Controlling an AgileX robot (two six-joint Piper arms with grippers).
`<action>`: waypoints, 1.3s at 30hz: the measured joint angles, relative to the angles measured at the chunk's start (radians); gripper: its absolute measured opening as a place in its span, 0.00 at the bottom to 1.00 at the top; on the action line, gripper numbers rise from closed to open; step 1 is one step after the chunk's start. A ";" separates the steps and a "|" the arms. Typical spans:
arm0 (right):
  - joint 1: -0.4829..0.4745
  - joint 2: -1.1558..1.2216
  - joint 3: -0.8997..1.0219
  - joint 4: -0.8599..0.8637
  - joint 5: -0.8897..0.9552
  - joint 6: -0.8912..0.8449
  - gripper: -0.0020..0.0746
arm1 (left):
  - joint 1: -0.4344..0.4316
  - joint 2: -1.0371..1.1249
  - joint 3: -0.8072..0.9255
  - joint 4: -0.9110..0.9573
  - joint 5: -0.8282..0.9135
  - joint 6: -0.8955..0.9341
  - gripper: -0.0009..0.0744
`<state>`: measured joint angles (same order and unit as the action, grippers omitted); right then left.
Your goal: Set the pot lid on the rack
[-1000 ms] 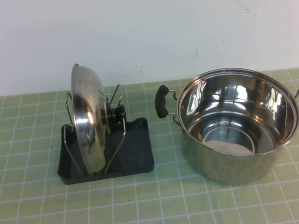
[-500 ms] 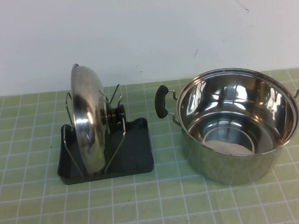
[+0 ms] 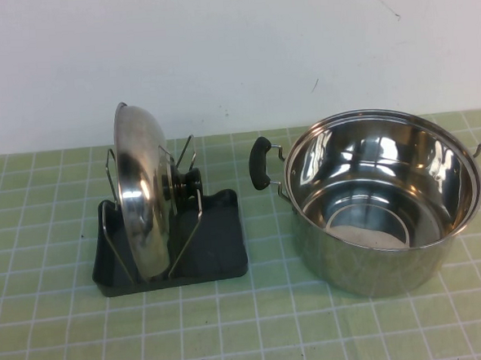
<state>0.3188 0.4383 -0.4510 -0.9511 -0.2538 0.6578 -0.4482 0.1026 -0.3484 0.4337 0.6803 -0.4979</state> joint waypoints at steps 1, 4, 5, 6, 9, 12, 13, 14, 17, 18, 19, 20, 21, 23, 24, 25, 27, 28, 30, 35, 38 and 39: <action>0.000 -0.003 0.006 0.036 0.019 -0.011 0.02 | 0.000 0.000 0.000 0.000 0.000 0.000 0.01; 0.000 -0.029 0.042 0.340 0.165 -0.291 0.02 | 0.000 0.000 0.000 0.002 0.000 -0.002 0.01; 0.000 -0.046 0.056 0.481 0.225 -0.454 0.02 | 0.000 0.000 0.000 0.002 0.000 -0.003 0.01; 0.000 -0.068 0.068 0.625 0.287 -0.614 0.02 | 0.000 0.000 0.000 0.002 0.000 -0.005 0.01; -0.017 -0.160 0.111 0.883 0.416 -0.868 0.02 | 0.000 0.000 0.000 0.002 0.000 -0.005 0.01; -0.081 -0.258 0.171 0.917 0.443 -0.868 0.02 | 0.000 0.000 0.000 0.002 0.000 -0.005 0.01; -0.118 -0.284 0.191 0.921 0.448 -0.846 0.02 | 0.000 0.000 0.000 0.002 0.000 -0.005 0.01; -0.159 -0.315 0.217 0.924 0.455 -0.826 0.02 | 0.000 0.000 0.000 0.002 0.000 -0.005 0.01; -0.285 -0.392 0.295 0.927 0.487 -0.801 0.02 | 0.000 0.000 0.000 0.002 0.000 -0.005 0.01; -0.328 -0.412 0.318 0.927 0.496 -0.796 0.02 | 0.000 0.000 0.000 0.002 0.000 -0.005 0.01; -0.360 -0.425 0.336 0.930 0.503 -0.794 0.02 | 0.000 0.000 0.000 0.002 0.000 -0.005 0.01; -0.395 -0.438 0.356 0.932 0.504 -0.792 0.02 | 0.000 0.000 0.000 0.002 0.000 -0.005 0.01; -0.423 -0.444 0.374 0.935 0.504 -0.789 0.02 | 0.000 0.000 0.000 0.002 0.000 -0.005 0.01; -0.456 -0.448 0.400 0.940 0.509 -0.789 0.02 | 0.000 0.000 0.000 0.002 0.000 -0.005 0.01; -0.459 -0.451 0.410 0.943 0.514 -0.785 0.02 | 0.000 0.000 0.000 0.002 0.000 -0.005 0.01; -0.459 -0.451 0.415 0.943 0.522 -0.781 0.02 | 0.000 0.000 0.000 0.002 0.000 -0.005 0.01; -0.443 -0.452 0.422 0.943 0.539 -0.758 0.02 | 0.000 0.000 0.000 0.002 0.000 -0.005 0.01; -0.430 -0.452 0.423 0.943 0.542 -0.746 0.02 | 0.000 0.000 0.000 0.002 0.000 -0.005 0.01; -0.382 -0.452 0.437 0.922 0.542 -0.709 0.02 | 0.000 0.000 0.000 0.002 0.000 -0.005 0.01; -0.299 -0.452 0.478 0.865 0.553 -0.613 0.02 | 0.000 0.000 0.000 0.002 0.000 -0.005 0.01; -0.295 -0.452 0.478 0.848 0.573 -0.594 0.02 | 0.000 0.000 0.000 0.002 0.000 -0.005 0.01; -0.295 -0.452 0.478 0.840 0.575 -0.586 0.02 | 0.000 0.000 0.000 0.002 0.000 -0.005 0.01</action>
<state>0.0243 -0.0136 0.0271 -0.1109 0.3212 0.0718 -0.4482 0.1026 -0.3484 0.4354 0.6803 -0.5024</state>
